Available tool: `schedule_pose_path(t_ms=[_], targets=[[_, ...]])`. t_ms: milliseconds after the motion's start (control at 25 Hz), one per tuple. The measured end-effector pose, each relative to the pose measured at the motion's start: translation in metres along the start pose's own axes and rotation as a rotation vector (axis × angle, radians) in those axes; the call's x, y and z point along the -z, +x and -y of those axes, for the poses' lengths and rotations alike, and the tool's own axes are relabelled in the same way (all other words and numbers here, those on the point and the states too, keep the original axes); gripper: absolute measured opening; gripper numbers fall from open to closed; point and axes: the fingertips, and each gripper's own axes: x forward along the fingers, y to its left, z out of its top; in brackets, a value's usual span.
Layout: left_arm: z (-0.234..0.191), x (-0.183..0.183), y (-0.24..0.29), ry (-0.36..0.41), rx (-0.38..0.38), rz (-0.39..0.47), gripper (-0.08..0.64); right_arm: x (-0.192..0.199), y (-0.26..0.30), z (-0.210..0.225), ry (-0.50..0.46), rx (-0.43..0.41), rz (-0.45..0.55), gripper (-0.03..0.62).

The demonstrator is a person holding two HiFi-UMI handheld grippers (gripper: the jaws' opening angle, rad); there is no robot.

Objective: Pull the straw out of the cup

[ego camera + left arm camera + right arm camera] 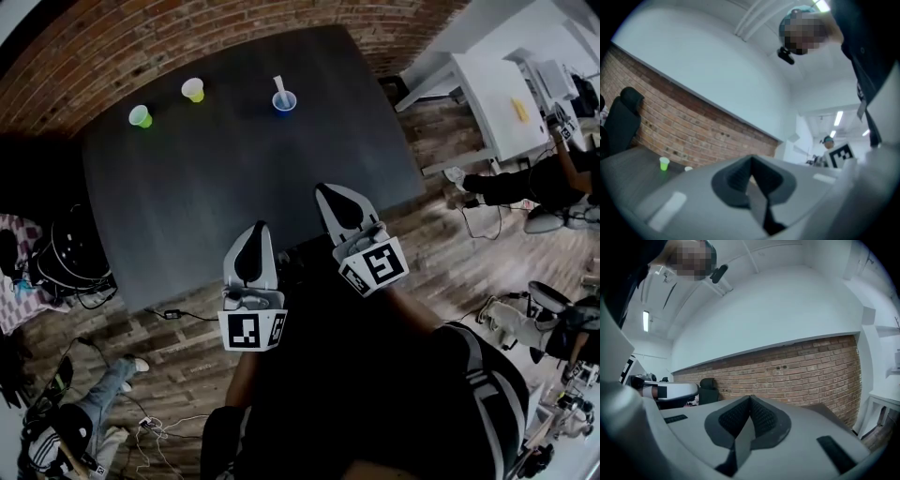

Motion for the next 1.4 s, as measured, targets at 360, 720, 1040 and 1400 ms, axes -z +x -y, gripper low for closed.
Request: schedule_pose_path(t_ms=[360,720,1040,1400], targets=[[-0.013,0.004,0.047,-0.004,0.026,-0.01,0.005,0.005,0.043,0.031,0.0,0.01,-0.017,0.006],[-0.024,0.014,0.095,-0.026,0.032,-0.042,0.005,0.028,0.094,0.074,0.021,0.029,-0.09,0.008],[-0.04,0.034,0.137,-0.055,0.045,-0.078,0.005,0.058,0.14,0.112,0.048,0.056,-0.15,0.008],[-0.056,0.065,0.173,-0.105,0.027,-0.146,0.005,0.092,0.174,0.144,0.059,0.068,-0.224,0.008]])
